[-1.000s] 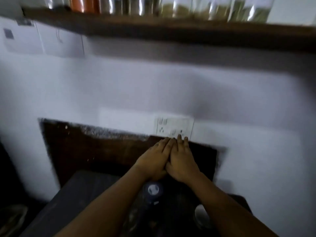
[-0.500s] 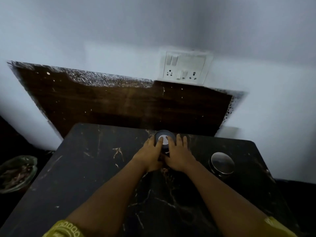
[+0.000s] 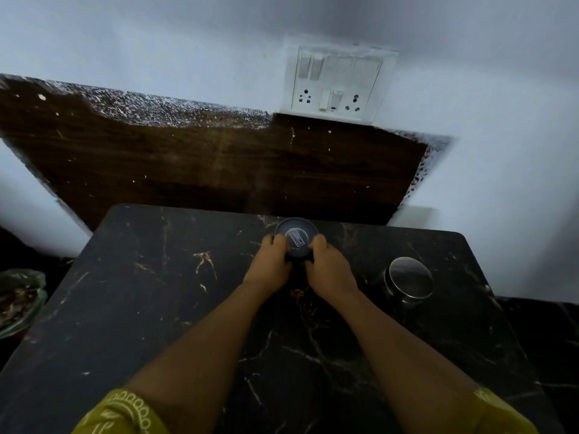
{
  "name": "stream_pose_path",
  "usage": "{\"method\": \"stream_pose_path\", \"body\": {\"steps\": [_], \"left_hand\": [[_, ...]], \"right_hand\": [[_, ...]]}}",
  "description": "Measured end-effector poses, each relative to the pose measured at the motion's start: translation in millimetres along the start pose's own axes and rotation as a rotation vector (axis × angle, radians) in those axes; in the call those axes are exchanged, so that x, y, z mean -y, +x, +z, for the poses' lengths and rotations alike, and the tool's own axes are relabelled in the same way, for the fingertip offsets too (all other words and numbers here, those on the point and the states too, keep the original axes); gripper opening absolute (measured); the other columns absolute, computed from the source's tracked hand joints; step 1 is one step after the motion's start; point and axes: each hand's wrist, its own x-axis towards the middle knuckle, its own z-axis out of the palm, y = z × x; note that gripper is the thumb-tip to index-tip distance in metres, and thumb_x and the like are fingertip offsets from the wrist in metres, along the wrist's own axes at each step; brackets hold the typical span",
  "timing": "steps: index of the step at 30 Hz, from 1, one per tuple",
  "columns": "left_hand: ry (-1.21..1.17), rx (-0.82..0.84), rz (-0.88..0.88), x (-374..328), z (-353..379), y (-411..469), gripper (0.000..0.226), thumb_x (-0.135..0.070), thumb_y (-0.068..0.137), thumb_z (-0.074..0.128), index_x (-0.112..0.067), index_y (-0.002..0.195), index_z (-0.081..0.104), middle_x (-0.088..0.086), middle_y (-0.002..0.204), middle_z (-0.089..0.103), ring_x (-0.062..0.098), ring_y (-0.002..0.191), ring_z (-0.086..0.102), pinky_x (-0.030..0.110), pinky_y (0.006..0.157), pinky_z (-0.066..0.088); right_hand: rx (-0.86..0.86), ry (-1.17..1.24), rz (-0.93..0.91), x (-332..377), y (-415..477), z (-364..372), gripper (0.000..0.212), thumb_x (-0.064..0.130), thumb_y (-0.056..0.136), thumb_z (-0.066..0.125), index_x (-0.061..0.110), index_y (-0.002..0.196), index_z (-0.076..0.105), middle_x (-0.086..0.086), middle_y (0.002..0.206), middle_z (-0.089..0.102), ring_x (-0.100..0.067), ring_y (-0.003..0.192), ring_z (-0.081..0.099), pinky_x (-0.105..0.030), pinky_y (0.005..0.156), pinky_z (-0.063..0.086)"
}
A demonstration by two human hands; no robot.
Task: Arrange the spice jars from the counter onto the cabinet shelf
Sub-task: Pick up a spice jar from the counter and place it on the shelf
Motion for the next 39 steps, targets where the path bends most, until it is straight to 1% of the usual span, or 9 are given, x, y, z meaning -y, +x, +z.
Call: {"method": "stream_pose_path", "body": {"steps": [5, 11, 15, 20, 24, 28, 33, 36, 39], "left_hand": [[-0.157, -0.024, 0.023, -1.4, -8.4, -14.2, 0.02, -0.01, 0.087, 0.058, -0.02, 0.088, 0.041, 0.006, 0.113, 0.048, 0.017, 0.094, 0.05, 0.024, 0.078, 0.041], [-0.549, 0.012, 0.028, -14.5, -32.3, -48.9, 0.018, -0.006, 0.089, 0.056, -0.014, 0.087, 0.04, -0.005, 0.088, 0.057, 0.009, 0.08, 0.055, 0.02, 0.065, 0.047], [-0.649, -0.033, 0.054, -27.7, -41.0, -73.8, 0.018, -0.008, 0.092, 0.053, -0.017, 0.103, 0.042, -0.001, 0.097, 0.06, 0.02, 0.089, 0.061, 0.035, 0.077, 0.053], [-0.703, -0.066, 0.04, -64.9, -30.7, -121.0, 0.079, -0.036, 0.084, 0.065, -0.034, 0.143, 0.013, -0.01, 0.127, 0.046, 0.013, 0.11, 0.056, 0.037, 0.095, 0.05], [-0.778, -0.162, 0.004, -98.3, -29.7, -148.6, 0.106, -0.029, 0.069, 0.078, -0.032, 0.143, 0.002, -0.008, 0.123, 0.048, 0.008, 0.104, 0.057, 0.021, 0.079, 0.051], [-0.77, -0.152, 0.079, -124.0, -45.2, -157.4, 0.091, -0.022, 0.077, 0.074, -0.028, 0.143, 0.012, -0.007, 0.117, 0.053, 0.007, 0.101, 0.06, 0.02, 0.076, 0.052], [-0.665, -0.232, 0.121, -160.9, -38.6, -179.0, 0.102, -0.052, 0.076, 0.068, -0.031, 0.148, 0.0, -0.001, 0.142, 0.04, 0.012, 0.122, 0.048, 0.026, 0.097, 0.043], [-0.603, -0.262, 0.142, -177.9, -35.3, -187.9, 0.1, -0.038, 0.08, 0.068, -0.029, 0.149, -0.004, -0.004, 0.136, 0.035, 0.013, 0.122, 0.046, 0.026, 0.095, 0.043], [-0.594, -0.26, 0.15, -189.8, -37.0, -190.0, 0.108, -0.025, 0.075, 0.075, -0.024, 0.148, -0.004, -0.003, 0.131, 0.041, 0.014, 0.114, 0.053, 0.023, 0.089, 0.047]], "right_hand": [[-0.021, 0.171, -0.038, -5.4, -7.9, -10.8, 0.027, 0.024, 0.086, 0.062, 0.019, 0.107, 0.045, -0.005, 0.111, 0.058, -0.019, 0.102, 0.056, -0.026, 0.078, 0.042], [0.082, 0.601, 0.089, -9.3, -31.5, -36.5, 0.094, 0.03, 0.071, 0.08, 0.024, 0.146, 0.023, 0.002, 0.141, 0.045, -0.017, 0.127, 0.046, -0.03, 0.1, 0.04], [0.096, 0.689, 0.053, -4.7, -57.0, -50.7, 0.075, 0.036, 0.067, 0.081, 0.031, 0.131, 0.042, 0.01, 0.122, 0.056, -0.009, 0.111, 0.054, -0.015, 0.081, 0.043], [0.015, 0.746, 0.013, 12.0, -90.5, -73.2, 0.069, 0.04, 0.066, 0.082, 0.037, 0.122, 0.042, 0.007, 0.119, 0.058, -0.008, 0.104, 0.059, -0.023, 0.083, 0.05], [0.008, 0.537, -0.103, 18.2, -117.3, -99.5, 0.101, 0.059, 0.05, 0.071, 0.038, 0.139, 0.03, 0.006, 0.13, 0.04, -0.014, 0.119, 0.047, -0.038, 0.099, 0.046], [0.132, 0.767, -0.127, 12.2, -124.8, -135.0, 0.099, 0.039, 0.057, 0.083, 0.046, 0.137, 0.026, 0.004, 0.138, 0.045, -0.013, 0.12, 0.052, -0.039, 0.099, 0.048], [0.13, 0.878, -0.124, 6.7, -147.3, -166.3, 0.083, 0.009, 0.072, 0.078, 0.043, 0.13, 0.03, 0.018, 0.115, 0.055, -0.001, 0.102, 0.058, -0.014, 0.076, 0.052], [0.064, 0.829, -0.127, 2.5, -158.0, -174.7, 0.101, 0.012, 0.065, 0.083, 0.038, 0.142, 0.023, 0.006, 0.137, 0.045, -0.015, 0.121, 0.05, -0.038, 0.097, 0.05], [0.064, 0.868, -0.169, -2.1, -164.4, -186.7, 0.099, 0.008, 0.069, 0.08, 0.035, 0.144, 0.022, 0.003, 0.138, 0.042, -0.016, 0.121, 0.05, -0.043, 0.101, 0.047]]}}
